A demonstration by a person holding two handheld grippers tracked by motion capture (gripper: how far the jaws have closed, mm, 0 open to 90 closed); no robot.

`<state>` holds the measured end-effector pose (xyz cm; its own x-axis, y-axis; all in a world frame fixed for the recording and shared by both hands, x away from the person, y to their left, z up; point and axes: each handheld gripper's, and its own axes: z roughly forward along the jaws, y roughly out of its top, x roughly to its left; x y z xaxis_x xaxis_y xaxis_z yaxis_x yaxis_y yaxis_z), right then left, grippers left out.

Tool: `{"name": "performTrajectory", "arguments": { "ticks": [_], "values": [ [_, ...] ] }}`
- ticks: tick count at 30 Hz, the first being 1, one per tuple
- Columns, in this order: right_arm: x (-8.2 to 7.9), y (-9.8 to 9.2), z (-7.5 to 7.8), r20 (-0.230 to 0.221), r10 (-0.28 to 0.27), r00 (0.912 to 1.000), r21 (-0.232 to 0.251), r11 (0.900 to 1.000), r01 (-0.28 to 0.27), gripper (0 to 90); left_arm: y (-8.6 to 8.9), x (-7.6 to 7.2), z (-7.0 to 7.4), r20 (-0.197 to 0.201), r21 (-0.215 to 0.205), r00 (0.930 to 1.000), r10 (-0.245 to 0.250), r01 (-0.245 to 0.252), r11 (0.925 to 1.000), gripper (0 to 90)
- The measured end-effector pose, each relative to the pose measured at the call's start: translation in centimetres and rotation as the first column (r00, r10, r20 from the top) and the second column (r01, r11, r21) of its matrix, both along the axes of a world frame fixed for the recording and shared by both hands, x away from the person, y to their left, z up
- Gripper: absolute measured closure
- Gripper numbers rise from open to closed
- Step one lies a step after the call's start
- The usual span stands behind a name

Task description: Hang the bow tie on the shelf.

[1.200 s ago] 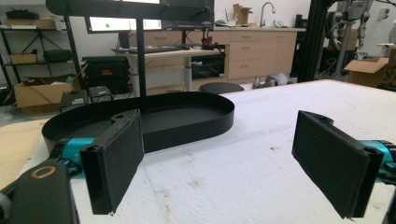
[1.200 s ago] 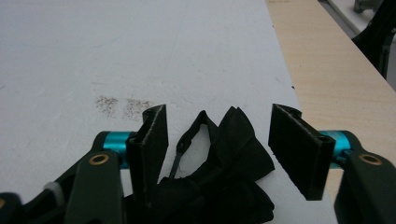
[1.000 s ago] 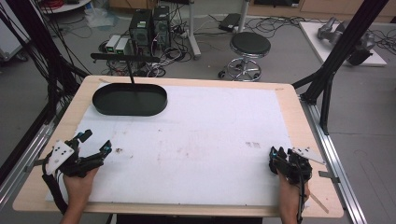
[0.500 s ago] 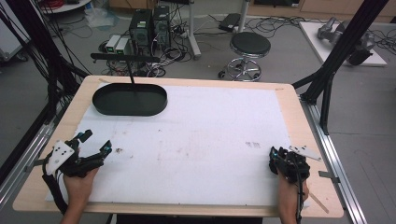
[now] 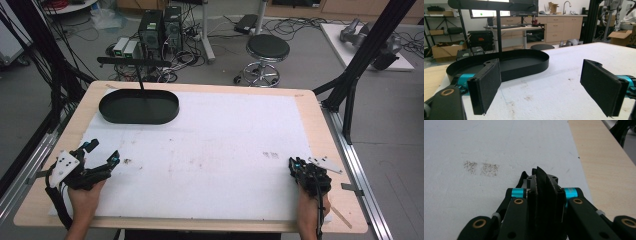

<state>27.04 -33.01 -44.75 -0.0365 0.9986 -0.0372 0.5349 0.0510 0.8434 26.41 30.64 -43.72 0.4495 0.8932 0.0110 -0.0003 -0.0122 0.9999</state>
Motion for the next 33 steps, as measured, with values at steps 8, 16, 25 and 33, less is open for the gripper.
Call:
{"name": "performTrajectory", "arguments": {
  "ticks": [8,16,25,33],
  "values": [
    [-0.9,0.3,0.9,0.091,0.017,0.9957,0.003,1.000,-0.018,80.5,0.0,0.0,0.0,-0.001,0.000,1.0000,0.000,0.000,1.0000,17.1],
    [-1.0,1.4,1.9,0.152,0.115,0.9817,0.029,0.992,-0.121,80.5,0.0,0.0,0.0,-0.002,-0.001,1.0000,0.000,0.000,1.0000,17.1],
    [0.8,4.8,3.7,0.188,0.242,0.9520,0.049,0.966,-0.255,80.5,0.0,0.0,0.0,0.002,-0.002,1.0000,-0.004,0.004,1.0000,17.2],
    [2.8,7.8,6.1,0.200,0.346,0.9168,0.020,0.934,-0.357,80.6,0.0,0.0,0.0,0.004,-0.003,1.0000,-0.006,0.006,1.0000,17.2]
  ]
}}
